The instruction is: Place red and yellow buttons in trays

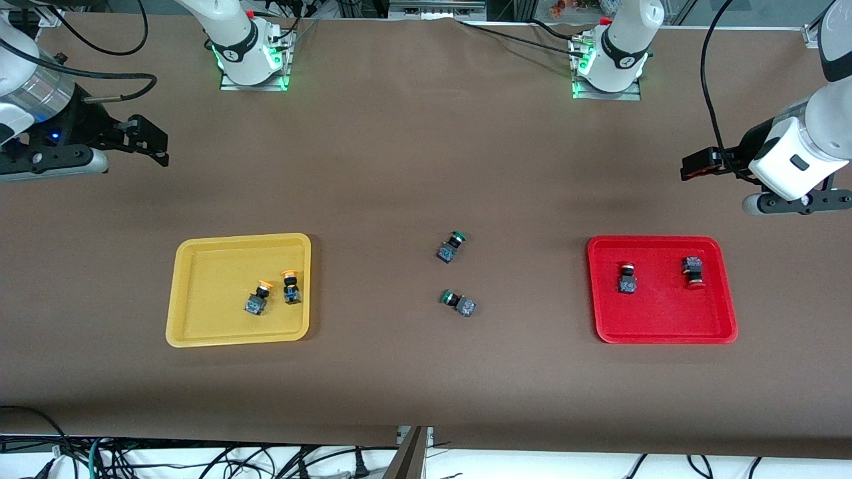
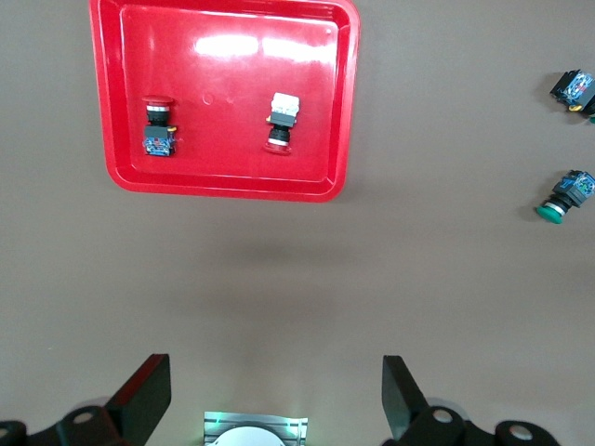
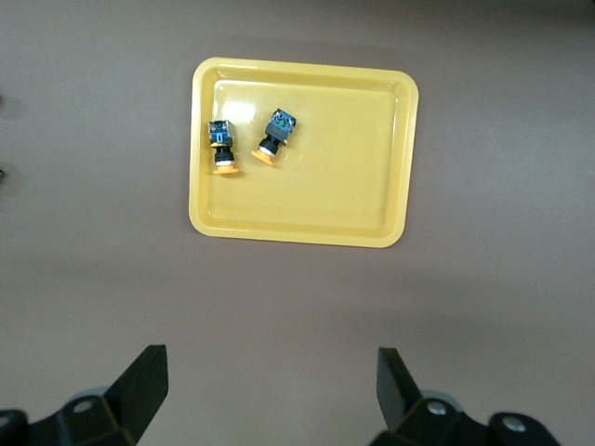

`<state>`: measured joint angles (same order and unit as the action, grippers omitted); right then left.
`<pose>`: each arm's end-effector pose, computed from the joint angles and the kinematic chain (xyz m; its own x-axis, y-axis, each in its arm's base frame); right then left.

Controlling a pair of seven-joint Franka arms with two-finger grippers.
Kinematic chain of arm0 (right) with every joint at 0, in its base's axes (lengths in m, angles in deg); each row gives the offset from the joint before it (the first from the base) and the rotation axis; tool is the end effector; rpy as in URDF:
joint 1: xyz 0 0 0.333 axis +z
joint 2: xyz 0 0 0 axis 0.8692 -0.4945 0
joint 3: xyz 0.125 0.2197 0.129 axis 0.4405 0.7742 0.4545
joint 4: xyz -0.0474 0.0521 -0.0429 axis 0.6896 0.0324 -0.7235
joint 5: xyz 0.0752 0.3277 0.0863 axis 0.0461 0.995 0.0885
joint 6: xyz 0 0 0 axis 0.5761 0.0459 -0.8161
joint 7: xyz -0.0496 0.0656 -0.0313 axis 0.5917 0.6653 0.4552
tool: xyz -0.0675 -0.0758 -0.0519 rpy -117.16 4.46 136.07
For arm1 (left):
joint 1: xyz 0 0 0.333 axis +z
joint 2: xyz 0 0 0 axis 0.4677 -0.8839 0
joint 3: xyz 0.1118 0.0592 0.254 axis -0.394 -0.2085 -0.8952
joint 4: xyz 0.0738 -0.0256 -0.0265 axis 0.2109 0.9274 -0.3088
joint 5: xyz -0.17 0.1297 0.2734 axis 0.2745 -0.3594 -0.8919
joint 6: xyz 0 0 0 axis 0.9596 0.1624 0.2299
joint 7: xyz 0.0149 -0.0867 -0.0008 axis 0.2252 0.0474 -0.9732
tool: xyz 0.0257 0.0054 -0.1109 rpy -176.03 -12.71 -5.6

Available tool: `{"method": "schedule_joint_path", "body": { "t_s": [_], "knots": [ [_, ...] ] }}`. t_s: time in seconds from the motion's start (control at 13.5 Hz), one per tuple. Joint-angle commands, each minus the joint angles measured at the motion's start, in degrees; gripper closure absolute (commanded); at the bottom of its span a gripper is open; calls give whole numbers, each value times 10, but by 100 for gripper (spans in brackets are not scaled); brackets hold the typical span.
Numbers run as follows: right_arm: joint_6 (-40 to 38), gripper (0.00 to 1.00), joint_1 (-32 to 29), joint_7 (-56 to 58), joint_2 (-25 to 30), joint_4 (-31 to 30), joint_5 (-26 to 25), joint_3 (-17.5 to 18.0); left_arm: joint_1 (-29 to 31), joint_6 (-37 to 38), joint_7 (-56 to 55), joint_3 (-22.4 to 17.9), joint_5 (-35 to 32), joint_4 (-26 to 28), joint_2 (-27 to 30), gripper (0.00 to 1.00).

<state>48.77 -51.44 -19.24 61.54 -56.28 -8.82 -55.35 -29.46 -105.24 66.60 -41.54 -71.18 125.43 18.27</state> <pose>0.5128 0.0703 0.5748 0.9920 0.1258 0.0070 0.1258 -0.9920 0.0070 0.5237 -0.0395 0.5336 0.9726 0.0758 -0.2197 0.0812 -0.9966 0.0155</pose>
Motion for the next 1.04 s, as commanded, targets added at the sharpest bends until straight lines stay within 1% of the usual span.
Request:
{"method": "schedule_joint_path", "body": {
  "t_s": [0.0,0.96],
  "knots": [
    [-9,1,-15,8,-9,18,17,0,-1,3,-4,0,-6,-16,-8,0],
    [-6,1,-14,2,-12,17,17,2,0,3,-3,0,-6,-16,-8,0]
  ]
}}
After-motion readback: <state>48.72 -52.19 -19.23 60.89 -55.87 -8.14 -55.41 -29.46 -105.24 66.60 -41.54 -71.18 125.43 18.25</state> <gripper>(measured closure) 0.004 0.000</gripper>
